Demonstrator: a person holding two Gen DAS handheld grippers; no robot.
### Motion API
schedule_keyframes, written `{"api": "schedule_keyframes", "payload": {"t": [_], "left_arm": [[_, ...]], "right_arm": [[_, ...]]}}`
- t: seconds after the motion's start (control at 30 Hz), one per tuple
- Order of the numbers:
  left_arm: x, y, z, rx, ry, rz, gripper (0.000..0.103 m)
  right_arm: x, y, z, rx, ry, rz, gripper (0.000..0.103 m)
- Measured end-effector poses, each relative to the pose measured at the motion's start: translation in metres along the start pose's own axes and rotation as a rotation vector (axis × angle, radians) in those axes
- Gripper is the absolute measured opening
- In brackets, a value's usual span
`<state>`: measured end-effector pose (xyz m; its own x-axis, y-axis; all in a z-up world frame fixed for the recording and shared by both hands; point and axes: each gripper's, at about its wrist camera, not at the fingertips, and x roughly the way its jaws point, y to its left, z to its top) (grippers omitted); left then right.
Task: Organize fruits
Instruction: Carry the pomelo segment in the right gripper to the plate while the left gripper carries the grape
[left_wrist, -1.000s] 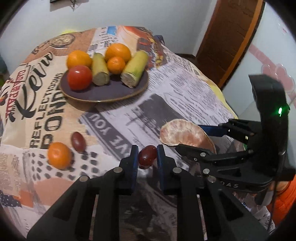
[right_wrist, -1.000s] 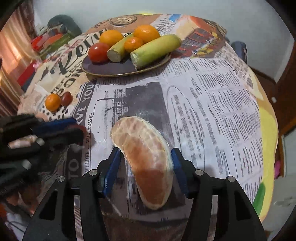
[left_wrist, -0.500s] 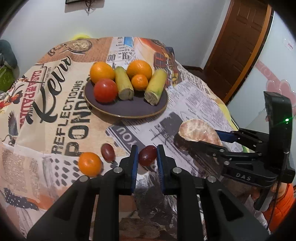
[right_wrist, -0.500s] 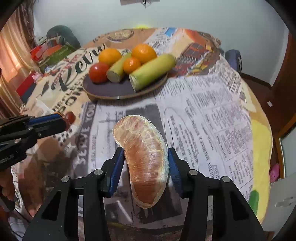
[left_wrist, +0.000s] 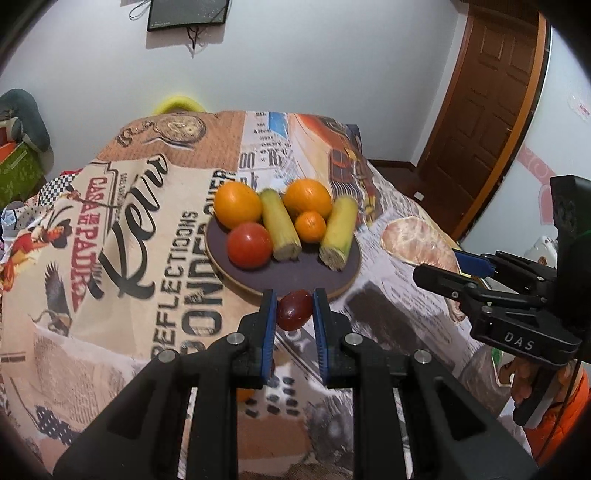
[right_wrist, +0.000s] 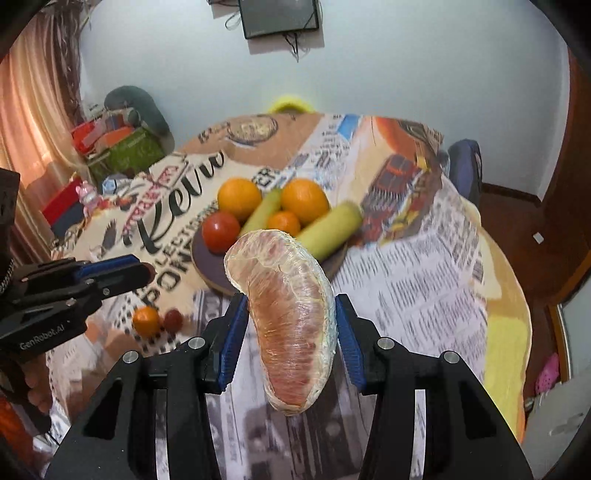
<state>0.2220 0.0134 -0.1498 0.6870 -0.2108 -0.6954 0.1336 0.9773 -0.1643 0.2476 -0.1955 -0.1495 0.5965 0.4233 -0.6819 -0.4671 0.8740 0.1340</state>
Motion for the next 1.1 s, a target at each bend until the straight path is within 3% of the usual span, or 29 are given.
{"api": "schedule_keyframes", "payload": {"t": [0.4,1.1], "left_arm": [[0.027,0.022,0.023,-0.023,0.001,0.004,0.019],[0.087,0.038,0.028,-0.033,0.087,-0.016,0.019]], "right_arm": [[0.022,0.006,0.031,-0.017,-0.032,0.021,0.044],[0.092,0.014,0.047,-0.039,0.047,0.077,0.044]]}}
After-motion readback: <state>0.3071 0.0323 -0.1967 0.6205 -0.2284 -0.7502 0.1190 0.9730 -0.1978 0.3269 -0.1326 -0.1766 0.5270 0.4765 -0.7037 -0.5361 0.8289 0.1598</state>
